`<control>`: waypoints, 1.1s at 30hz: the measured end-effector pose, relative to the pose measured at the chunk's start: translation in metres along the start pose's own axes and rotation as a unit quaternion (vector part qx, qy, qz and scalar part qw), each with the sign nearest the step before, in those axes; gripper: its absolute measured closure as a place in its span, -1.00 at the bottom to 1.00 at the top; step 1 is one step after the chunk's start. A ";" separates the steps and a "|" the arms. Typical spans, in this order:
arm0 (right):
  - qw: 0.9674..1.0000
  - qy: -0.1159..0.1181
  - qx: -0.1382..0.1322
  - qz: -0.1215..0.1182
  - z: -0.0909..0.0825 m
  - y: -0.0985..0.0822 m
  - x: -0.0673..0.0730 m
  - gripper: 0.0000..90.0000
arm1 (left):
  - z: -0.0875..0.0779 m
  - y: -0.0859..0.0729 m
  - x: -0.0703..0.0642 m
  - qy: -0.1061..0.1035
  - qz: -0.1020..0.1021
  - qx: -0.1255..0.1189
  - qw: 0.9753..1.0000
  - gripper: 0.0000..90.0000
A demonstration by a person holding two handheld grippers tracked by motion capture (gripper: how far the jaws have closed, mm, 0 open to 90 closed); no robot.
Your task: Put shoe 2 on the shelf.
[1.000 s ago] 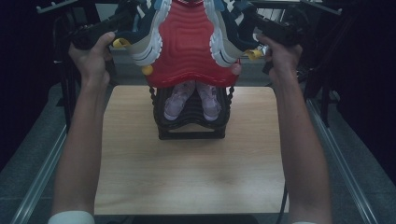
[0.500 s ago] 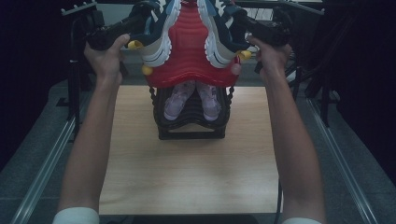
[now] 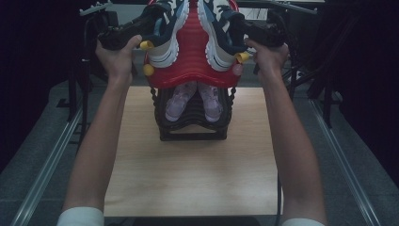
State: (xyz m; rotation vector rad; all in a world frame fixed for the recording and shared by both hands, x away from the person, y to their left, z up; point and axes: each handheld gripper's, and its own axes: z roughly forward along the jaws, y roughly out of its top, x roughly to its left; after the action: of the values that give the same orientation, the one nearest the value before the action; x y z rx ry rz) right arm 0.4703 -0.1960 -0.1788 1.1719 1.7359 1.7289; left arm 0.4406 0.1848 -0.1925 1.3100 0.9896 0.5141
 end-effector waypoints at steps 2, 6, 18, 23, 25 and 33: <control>1.000 -0.002 0.003 0.000 0.002 -0.001 0.000 0.66 | 0.003 -0.002 -0.001 0.003 0.002 0.004 1.000 0.56; 1.000 -0.003 0.005 -0.006 0.003 -0.001 0.003 0.64 | 0.008 -0.008 0.000 0.015 0.006 0.015 1.000 0.55; 1.000 -0.002 0.012 -0.015 0.009 -0.001 0.012 0.47 | 0.016 -0.020 -0.003 0.022 0.013 0.027 0.999 0.45; 1.000 0.000 0.016 -0.018 0.012 -0.001 0.014 0.36 | 0.016 -0.024 -0.002 0.016 0.014 0.024 0.999 0.41; 0.999 0.004 0.027 -0.020 0.014 -0.001 0.015 0.27 | 0.017 -0.024 -0.002 0.010 0.012 0.020 1.000 0.34; 0.998 0.042 0.042 -0.013 0.013 -0.005 0.010 -0.02 | 0.014 -0.022 -0.001 -0.013 0.005 0.013 1.000 0.14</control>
State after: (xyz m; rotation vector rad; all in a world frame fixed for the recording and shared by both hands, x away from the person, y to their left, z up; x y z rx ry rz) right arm 0.4737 -0.1803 -0.1828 1.1213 1.8826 1.7276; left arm 0.4469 0.1709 -0.2134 1.3419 0.9704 0.4925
